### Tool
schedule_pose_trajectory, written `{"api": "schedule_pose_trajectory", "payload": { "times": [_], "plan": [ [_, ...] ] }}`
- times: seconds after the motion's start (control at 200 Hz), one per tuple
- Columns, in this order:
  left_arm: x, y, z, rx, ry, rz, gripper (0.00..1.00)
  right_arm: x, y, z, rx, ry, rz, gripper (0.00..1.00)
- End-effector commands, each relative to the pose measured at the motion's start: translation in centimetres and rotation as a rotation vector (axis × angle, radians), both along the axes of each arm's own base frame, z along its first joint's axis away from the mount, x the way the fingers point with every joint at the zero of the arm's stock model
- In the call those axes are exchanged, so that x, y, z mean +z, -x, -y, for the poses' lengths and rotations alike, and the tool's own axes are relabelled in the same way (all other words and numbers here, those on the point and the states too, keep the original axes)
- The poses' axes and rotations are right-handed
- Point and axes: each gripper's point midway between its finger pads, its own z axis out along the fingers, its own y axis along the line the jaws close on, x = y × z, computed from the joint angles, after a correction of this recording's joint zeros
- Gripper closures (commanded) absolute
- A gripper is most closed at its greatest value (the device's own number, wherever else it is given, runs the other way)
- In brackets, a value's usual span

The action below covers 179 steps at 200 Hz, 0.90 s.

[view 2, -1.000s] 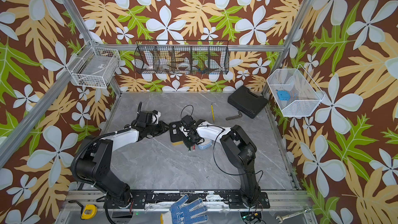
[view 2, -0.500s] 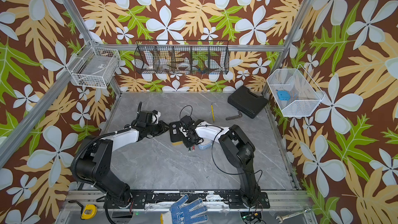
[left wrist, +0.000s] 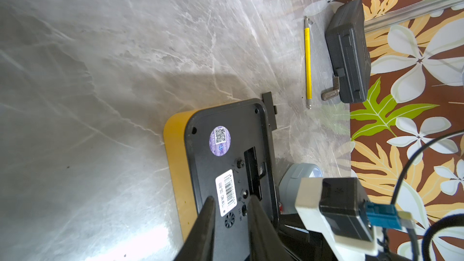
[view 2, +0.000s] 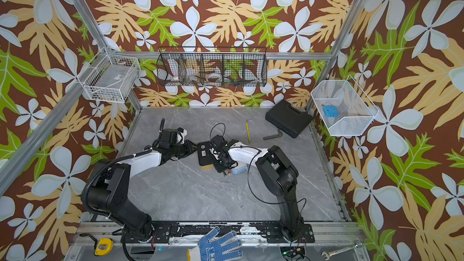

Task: Insert the battery into the alarm
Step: Pick up the battery at the center of the board.

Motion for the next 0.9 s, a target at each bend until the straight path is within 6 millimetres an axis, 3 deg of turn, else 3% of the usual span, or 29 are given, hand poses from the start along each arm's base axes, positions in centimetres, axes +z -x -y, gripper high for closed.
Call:
{"api": "schedule_pose_trajectory", "payload": {
  "times": [0.0, 0.325, 0.551, 0.746, 0.891],
  "plan": [
    [1.1, -0.1, 0.2, -0.004, 0.017, 0.040, 0.74, 1.0, 0.2, -0.1, -0.013, -0.015, -0.001, 0.88],
    [6.5, 1.5, 2.0, -0.103, 0.124, 0.267, 0.68, 6.8, -3.7, -0.5, -0.106, -0.208, 0.088, 0.88],
    [10.0, 3.8, 4.1, -0.205, 0.222, 0.440, 0.58, 12.5, -8.6, -1.3, -0.197, -0.448, 0.167, 0.88],
    [11.4, 3.1, 5.7, -0.263, 0.254, 0.480, 0.53, 17.3, -11.2, -3.3, -0.220, -0.584, 0.248, 0.88],
    [11.8, 2.2, 6.7, -0.275, 0.262, 0.483, 0.51, 19.0, -11.4, -4.0, -0.241, -0.667, 0.254, 0.88]
  ]
}}
